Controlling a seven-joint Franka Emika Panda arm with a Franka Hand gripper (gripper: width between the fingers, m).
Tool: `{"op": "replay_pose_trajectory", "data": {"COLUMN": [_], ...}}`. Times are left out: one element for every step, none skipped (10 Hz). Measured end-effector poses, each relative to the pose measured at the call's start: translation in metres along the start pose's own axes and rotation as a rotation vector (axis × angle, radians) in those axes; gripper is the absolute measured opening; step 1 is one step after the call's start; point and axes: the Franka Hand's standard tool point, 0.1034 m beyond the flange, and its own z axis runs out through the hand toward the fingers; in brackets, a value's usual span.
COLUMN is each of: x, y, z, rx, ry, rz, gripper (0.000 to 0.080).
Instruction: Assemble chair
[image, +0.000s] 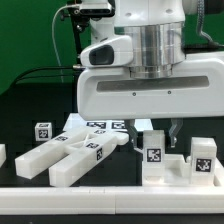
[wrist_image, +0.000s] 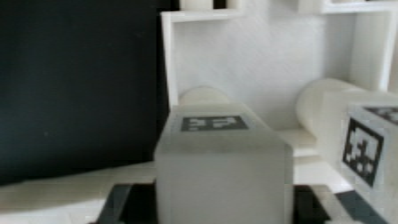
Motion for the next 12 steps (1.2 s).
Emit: {"op": "replay_pose_trajectory", "data": {"x": [0.0015,0.0076,0.0095,0.0091,0.0093,0.0092,0.0088,0.0089,0.0091,0.0101,0.0106,0.0102], "y": [-0.0010,-0.0038,-0.0053,-0.0078,-0.0063,-0.0037,-0.0041,-0.0036,-0.0032,-0.0043,-0.0052,-0.0062], "z": [0.0009,0.0012,0.0016,0.0025,0.0028,0.0030,0.0032,0.0032,0.0024,-0.0001,-0.0007,-0.0009], "rx": [0.001,0.003,0.003,0.010,0.039,0.069,0.067,0.066,0.055,0.037,0.038,0.042], "ry": [0.001,0.009,0.007,0.006,-0.009,-0.034,-0.036,-0.035,-0.029,-0.020,-0.013,-0.012], "rz": [0.131,0.278,0.467,0.722,0.939,1.092,1.142,1.143,1.013,0.823,0.632,0.448], "gripper": [0.0284,0.0284,0.0284,0.0284,0.0284,0.0284,0.0284,0.0284,0.0284,0.0512,0.0512,0.0619]}}
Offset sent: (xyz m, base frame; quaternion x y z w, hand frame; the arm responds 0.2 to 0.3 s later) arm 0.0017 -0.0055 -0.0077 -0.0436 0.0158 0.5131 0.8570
